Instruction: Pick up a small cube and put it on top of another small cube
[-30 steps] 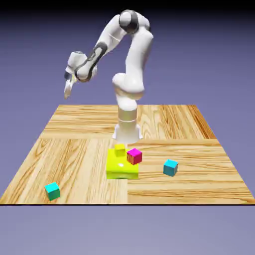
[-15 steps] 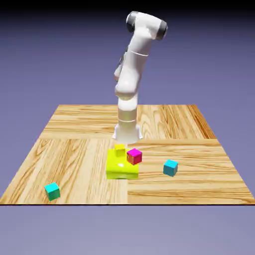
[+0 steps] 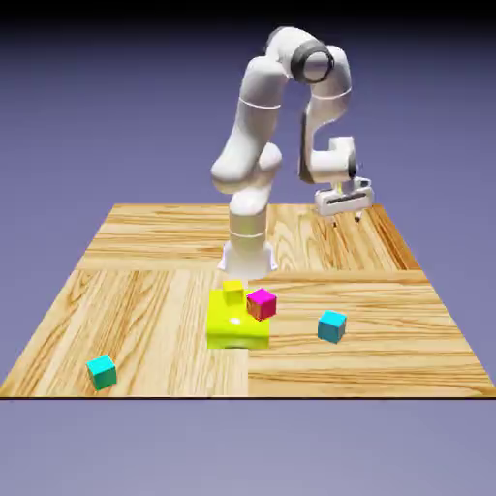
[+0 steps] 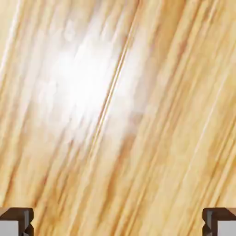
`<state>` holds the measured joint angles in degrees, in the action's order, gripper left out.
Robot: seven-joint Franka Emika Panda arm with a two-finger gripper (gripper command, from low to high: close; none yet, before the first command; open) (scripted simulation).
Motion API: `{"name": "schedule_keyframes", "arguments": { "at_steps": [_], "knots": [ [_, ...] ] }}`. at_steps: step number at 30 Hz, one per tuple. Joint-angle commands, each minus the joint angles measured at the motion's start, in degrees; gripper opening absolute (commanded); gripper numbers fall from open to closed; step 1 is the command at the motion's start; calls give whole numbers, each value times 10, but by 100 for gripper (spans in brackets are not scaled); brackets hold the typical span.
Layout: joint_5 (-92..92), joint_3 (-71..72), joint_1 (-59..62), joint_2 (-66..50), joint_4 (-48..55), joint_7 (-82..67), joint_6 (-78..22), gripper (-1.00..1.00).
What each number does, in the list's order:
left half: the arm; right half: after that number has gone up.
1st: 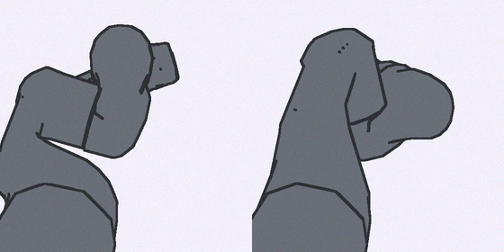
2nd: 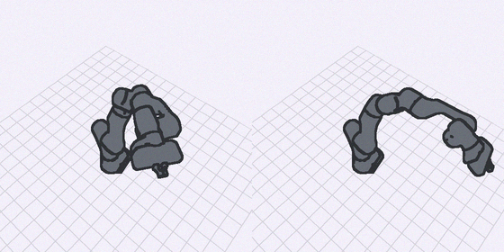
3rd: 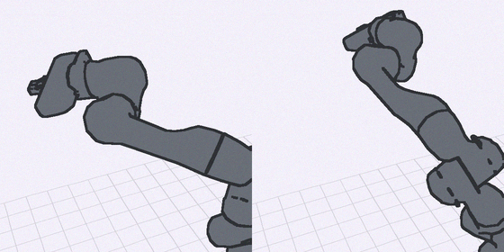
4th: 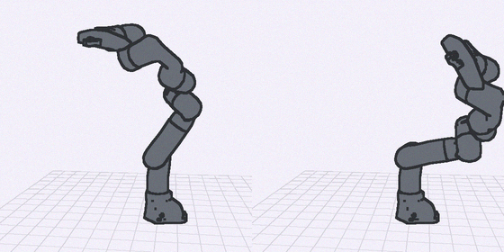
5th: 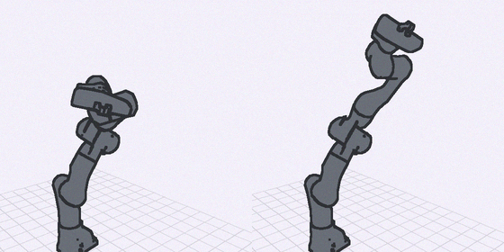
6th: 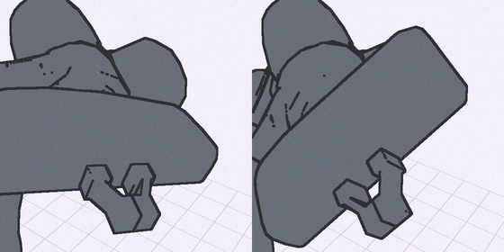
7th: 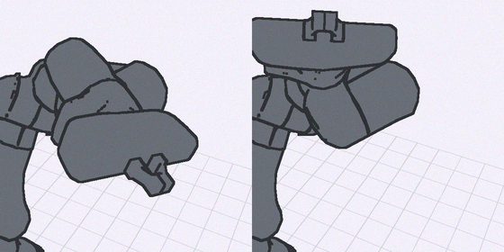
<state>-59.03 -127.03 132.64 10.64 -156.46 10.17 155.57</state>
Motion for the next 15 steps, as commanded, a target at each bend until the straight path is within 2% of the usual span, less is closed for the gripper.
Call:
{"name": "schedule_keyframes", "arguments": {
  "at_steps": [1, 15],
  "knots": [
    [-9, -20, 21, -3, 1, -5, -3, 0],
    [-138, -297, 311, -51, 11, -75, -43, 0]
  ]
}}
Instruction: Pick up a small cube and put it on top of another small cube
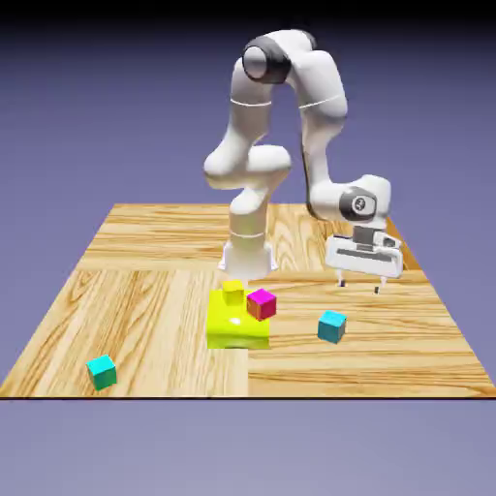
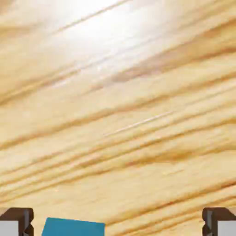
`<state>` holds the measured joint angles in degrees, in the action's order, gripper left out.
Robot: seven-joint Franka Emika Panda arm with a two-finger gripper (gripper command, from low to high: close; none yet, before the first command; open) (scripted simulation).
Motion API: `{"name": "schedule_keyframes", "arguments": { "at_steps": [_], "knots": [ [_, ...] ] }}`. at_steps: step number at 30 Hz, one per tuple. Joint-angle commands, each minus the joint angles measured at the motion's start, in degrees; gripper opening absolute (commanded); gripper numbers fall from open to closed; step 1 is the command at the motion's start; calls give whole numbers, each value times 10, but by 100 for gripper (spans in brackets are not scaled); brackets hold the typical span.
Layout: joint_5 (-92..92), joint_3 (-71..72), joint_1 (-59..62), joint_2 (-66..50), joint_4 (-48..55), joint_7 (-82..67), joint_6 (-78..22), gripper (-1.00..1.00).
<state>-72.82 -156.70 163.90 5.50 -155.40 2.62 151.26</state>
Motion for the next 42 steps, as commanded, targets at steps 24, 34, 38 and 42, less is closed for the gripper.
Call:
{"name": "schedule_keyframes", "arguments": {
  "at_steps": [24, 34, 38, 42],
  "knots": [
    [6, 49, -54, -12, 10, -29, 8, -100],
    [39, 240, -262, -45, 40, -120, 40, -100],
    [53, 316, -345, -58, 53, -156, 52, -100],
    [66, 393, -428, -72, 65, -192, 65, -100]
  ]
}}
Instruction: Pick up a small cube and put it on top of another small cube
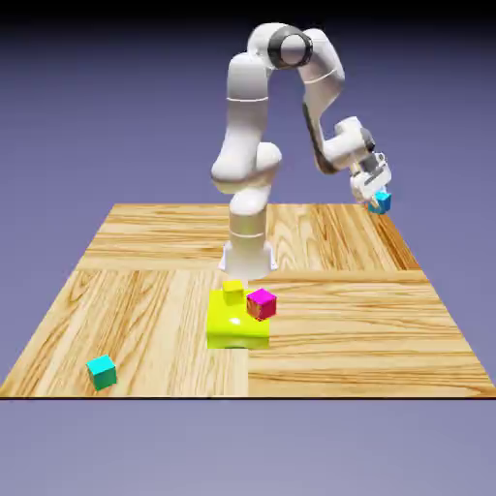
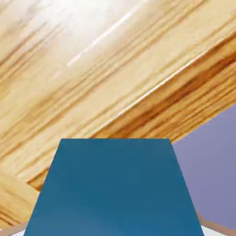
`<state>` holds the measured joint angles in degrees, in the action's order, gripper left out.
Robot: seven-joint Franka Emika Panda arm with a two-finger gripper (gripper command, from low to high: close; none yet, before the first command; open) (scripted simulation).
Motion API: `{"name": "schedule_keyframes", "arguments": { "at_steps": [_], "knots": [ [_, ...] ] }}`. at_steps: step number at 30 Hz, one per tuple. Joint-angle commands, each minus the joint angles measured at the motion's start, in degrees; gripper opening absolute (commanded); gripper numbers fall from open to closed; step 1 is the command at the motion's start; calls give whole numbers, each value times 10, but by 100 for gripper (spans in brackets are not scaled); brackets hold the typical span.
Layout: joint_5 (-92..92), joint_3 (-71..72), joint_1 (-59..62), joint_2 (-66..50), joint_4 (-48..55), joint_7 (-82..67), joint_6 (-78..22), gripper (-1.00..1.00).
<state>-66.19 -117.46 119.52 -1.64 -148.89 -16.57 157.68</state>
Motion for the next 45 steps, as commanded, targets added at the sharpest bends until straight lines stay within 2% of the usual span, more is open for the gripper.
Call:
{"name": "schedule_keyframes", "arguments": {
  "at_steps": [1, 45],
  "knots": [
    [3, 20, -5, -3, 3, -9, 4, -100],
    [151, 861, -919, -150, 139, -407, 142, -100]
  ]
}}
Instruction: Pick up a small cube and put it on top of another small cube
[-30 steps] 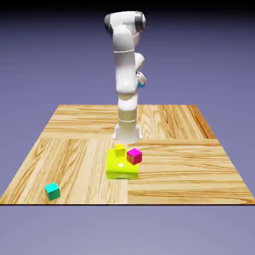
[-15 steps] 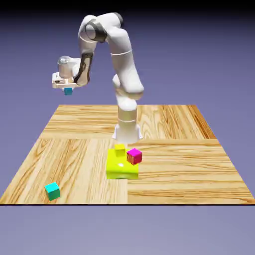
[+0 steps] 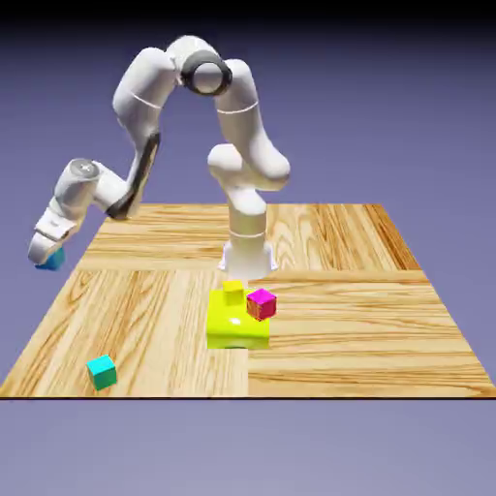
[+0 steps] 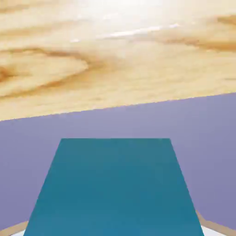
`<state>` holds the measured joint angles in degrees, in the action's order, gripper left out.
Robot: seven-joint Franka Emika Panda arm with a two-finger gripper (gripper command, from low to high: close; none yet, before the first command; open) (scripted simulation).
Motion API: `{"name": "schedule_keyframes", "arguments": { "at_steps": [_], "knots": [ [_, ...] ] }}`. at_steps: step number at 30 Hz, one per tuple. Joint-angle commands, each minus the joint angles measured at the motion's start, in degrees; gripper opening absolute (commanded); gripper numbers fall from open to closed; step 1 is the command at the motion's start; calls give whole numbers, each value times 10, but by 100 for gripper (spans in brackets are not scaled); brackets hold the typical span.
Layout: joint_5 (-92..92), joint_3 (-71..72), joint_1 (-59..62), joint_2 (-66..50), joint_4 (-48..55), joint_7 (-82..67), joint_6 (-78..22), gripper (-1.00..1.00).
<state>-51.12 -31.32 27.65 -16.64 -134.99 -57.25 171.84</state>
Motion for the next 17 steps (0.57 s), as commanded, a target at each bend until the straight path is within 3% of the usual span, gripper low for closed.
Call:
{"name": "schedule_keyframes", "arguments": {
  "at_steps": [1, 6, 14, 15, 17],
  "knots": [
    [3, 19, -21, -3, 3, -9, 4, -100],
    [19, 110, -120, -19, 18, -52, 19, -100],
    [-17, 73, -135, -149, 89, 12, 89, -100],
    [-17, 73, -135, -149, 89, 12, 89, 100],
    [-11, 79, -132, -128, 78, 2, 78, 100]
  ]
}}
